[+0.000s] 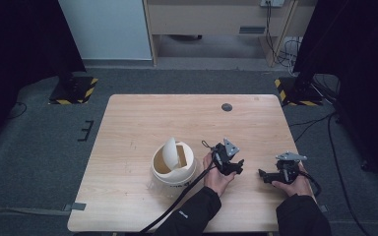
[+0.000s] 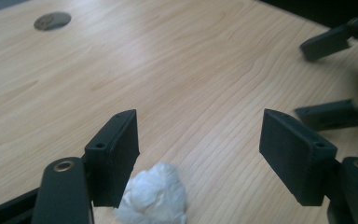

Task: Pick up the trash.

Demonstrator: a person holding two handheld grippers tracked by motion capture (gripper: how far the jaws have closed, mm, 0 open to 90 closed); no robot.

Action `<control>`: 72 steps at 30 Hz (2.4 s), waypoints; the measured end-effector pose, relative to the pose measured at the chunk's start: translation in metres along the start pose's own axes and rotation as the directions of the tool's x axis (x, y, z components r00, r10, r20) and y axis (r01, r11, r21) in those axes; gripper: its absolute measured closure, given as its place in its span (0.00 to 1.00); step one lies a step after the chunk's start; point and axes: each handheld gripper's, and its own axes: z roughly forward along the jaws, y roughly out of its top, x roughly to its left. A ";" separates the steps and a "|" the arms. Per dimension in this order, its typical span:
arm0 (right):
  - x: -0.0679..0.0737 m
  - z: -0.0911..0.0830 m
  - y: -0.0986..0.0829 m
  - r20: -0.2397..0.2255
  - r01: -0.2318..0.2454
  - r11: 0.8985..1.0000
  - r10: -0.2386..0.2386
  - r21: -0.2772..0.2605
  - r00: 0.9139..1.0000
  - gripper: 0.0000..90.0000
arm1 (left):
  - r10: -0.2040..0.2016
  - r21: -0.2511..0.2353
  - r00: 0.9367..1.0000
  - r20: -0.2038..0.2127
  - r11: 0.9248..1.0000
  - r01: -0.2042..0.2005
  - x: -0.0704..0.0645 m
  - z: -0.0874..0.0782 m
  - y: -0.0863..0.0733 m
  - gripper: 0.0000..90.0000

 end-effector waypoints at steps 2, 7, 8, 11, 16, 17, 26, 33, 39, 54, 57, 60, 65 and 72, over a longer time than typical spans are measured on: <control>0.000 0.000 0.000 0.000 0.000 1.000 0.000 0.001 1.000 0.01 | 0.002 0.023 1.000 -0.022 1.000 -0.002 0.001 0.003 -0.004 0.31; 0.000 0.000 0.000 0.001 0.001 1.000 -0.001 0.000 1.000 0.01 | 0.000 0.066 0.998 -0.068 0.998 0.004 0.004 0.007 -0.012 0.31; 0.000 0.000 0.000 0.000 0.001 1.000 -0.001 0.001 1.000 0.01 | -0.005 0.069 0.998 -0.070 0.998 0.010 0.005 0.007 -0.013 0.31; 0.000 0.000 0.000 0.000 0.000 1.000 0.000 0.000 1.000 0.01 | -0.009 0.082 0.997 -0.082 0.997 0.016 0.007 0.009 -0.015 0.31; 0.000 0.000 0.000 0.000 0.000 1.000 0.000 0.000 1.000 0.01 | -0.017 0.114 0.996 -0.091 0.993 0.027 0.008 0.011 -0.019 0.33; 0.000 0.000 0.000 0.000 0.000 1.000 0.000 0.000 1.000 0.01 | -0.020 0.125 0.995 -0.093 0.992 0.031 0.008 0.012 -0.020 0.34; 0.000 0.000 0.000 0.000 0.000 1.000 0.000 0.001 1.000 0.01 | -0.037 0.162 0.996 -0.086 0.985 0.051 0.008 0.015 -0.024 0.46; 0.000 0.000 0.000 0.000 0.001 1.000 -0.001 0.001 1.000 0.01 | -0.042 0.181 0.997 -0.071 0.982 0.054 0.006 0.015 -0.025 0.65; 0.000 0.000 0.000 0.000 0.000 1.000 0.000 0.001 1.000 0.01 | -0.048 0.182 0.998 -0.045 0.982 0.056 0.003 0.012 -0.024 0.72; 0.000 0.000 0.000 0.000 0.000 1.000 0.000 0.000 1.000 0.01 | -0.033 -0.002 0.994 0.101 0.999 0.033 -0.015 -0.029 0.009 0.72; 0.000 0.000 0.000 0.000 0.000 1.000 0.000 0.000 1.000 0.01 | -0.023 -0.061 0.991 0.128 0.998 0.031 -0.018 -0.044 0.018 0.72; 0.000 0.000 0.000 0.000 -0.003 1.000 0.003 -0.001 1.000 0.01 | -0.008 -0.105 0.990 0.140 0.994 0.023 -0.021 -0.057 0.026 0.72; 0.000 0.000 0.000 0.001 0.000 1.000 0.000 -0.002 1.000 0.01 | 0.019 -0.193 0.988 0.155 0.981 0.012 -0.023 -0.087 0.044 0.72; 0.000 0.000 0.000 0.001 0.000 1.000 0.000 -0.002 1.000 0.01 | 0.030 -0.275 0.986 0.167 0.961 0.017 -0.018 -0.119 0.059 0.72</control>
